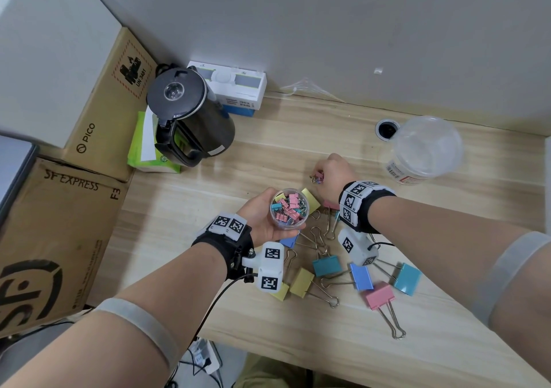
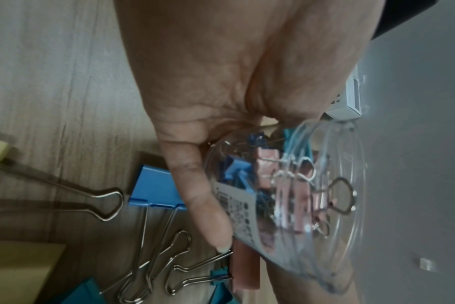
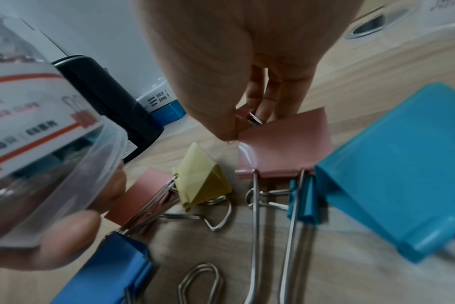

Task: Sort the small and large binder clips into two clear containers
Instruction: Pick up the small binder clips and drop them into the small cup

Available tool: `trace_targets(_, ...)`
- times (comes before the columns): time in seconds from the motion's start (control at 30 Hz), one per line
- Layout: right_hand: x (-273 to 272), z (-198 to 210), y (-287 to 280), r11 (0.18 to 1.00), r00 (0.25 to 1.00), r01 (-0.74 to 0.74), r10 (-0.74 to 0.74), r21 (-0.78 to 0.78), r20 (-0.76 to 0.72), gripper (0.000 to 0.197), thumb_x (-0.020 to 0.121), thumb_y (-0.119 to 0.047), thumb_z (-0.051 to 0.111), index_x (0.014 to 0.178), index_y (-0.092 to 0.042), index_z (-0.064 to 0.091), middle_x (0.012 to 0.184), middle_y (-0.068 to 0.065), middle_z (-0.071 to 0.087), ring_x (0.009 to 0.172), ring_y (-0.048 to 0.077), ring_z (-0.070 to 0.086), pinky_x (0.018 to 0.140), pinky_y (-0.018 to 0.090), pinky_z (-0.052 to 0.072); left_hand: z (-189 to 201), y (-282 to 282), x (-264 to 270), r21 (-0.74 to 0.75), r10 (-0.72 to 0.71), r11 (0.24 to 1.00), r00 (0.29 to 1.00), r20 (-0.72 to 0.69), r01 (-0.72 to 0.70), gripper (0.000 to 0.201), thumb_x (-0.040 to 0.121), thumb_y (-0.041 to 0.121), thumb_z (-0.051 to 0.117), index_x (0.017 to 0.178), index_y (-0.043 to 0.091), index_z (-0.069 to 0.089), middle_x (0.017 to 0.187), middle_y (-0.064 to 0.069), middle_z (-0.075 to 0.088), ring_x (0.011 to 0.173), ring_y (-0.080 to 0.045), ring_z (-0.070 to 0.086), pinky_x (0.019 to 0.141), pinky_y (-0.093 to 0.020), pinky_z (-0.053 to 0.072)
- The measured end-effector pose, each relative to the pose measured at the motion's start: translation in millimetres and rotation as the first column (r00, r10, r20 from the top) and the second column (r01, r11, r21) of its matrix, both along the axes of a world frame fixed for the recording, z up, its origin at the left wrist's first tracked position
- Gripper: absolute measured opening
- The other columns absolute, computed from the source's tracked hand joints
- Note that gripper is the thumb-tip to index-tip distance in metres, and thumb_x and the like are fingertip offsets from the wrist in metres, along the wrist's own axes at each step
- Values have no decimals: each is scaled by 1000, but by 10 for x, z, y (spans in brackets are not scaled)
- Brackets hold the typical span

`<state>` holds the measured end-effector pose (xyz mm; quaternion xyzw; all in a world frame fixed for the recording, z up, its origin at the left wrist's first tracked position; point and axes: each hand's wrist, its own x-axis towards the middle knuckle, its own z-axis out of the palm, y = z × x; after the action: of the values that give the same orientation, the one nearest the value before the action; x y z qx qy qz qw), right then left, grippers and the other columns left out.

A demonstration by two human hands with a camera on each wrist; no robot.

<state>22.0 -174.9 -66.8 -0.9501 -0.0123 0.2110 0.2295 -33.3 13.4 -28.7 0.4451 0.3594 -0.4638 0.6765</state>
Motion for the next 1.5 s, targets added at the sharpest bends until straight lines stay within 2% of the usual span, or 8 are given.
trace_targets(0.13, -18, -19, 38, 1000, 1000, -4, 3, -16, -19, 29, 75, -24, 72, 103, -21, 66, 107, 6, 49, 98, 28, 55, 81, 31, 49, -16, 2, -4, -3, -3, 1000, 1000, -5, 3, 46, 101, 37, 43, 121, 1, 63, 109, -23, 70, 100, -37, 68, 54, -33, 60)
trace_targets(0.33, -23, 33, 55, 1000, 999, -19, 19, 1, -28, 24, 78, -21, 68, 102, -17, 68, 109, 10, 51, 103, 32, 53, 88, 38, 49, -3, 4, 6, 4, 2, 1000, 1000, -5, -2, 45, 102, 37, 43, 119, 2, 64, 107, -23, 70, 99, -37, 67, 52, -33, 60)
trace_targets(0.5, -31, 55, 75, 999, 1000, 4, -4, 45, -3, 17, 78, -9, 63, 92, -12, 72, 101, 10, 55, 92, 29, 57, 81, 36, 51, 10, 3, 9, -8, 3, 1000, 1000, -3, -3, 44, 102, 37, 42, 118, 2, 65, 104, -23, 71, 95, -36, 69, 52, -33, 61)
trace_targets(0.67, 13, 109, 46, 1000, 998, -2, 3, 24, -64, 15, 74, -5, 63, 76, -19, 67, 90, 3, 61, 82, 20, 57, 66, 26, 42, 17, 1, 3, -10, 2, 1000, 1000, 4, -2, 45, 102, 36, 41, 116, 1, 65, 103, -23, 71, 94, -36, 69, 53, -34, 61)
trace_targets(0.8, 13, 128, 29, 997, 995, 57, -52, 56, -84, 14, 71, -7, 66, 77, -19, 70, 78, -5, 61, 79, 18, 60, 65, 24, 46, 14, 0, 0, -8, 9, 1000, 1000, 1, -9, 47, 103, 38, 40, 119, 0, 64, 107, -24, 70, 95, -36, 69, 53, -34, 61)
trace_targets(1.07, -21, 59, -49, 978, 985, 164, -156, 128, -69, 16, 73, -10, 70, 85, -18, 75, 89, 1, 69, 81, 17, 62, 68, 22, 46, 13, -14, -13, 4, 11, 1000, 1000, 2, -11, 46, 104, 38, 39, 116, 1, 64, 104, -24, 70, 93, -35, 69, 53, -35, 62)
trace_targets(1.3, -62, 256, -191, 907, 968, 249, -244, 339, -58, 18, 72, -3, 72, 82, -17, 77, 78, -6, 70, 70, 7, 62, 61, 8, 44, 43, -113, 14, 117, 34, 992, 999, 28, -37, 41, 104, 32, 37, 106, 4, 67, 89, -19, 74, 90, -32, 68, 52, -35, 61)
trace_targets(1.5, -87, 673, -233, 756, 975, 221, -167, 616, -145, 20, 71, 3, 81, 85, -10, 76, 81, 8, 72, 71, 11, 60, 74, 29, 55, 54, -227, 35, 187, 51, 981, 998, 41, -58, 47, 104, 32, 37, 131, 0, 60, 106, -23, 68, 82, -33, 68, 46, -34, 58)
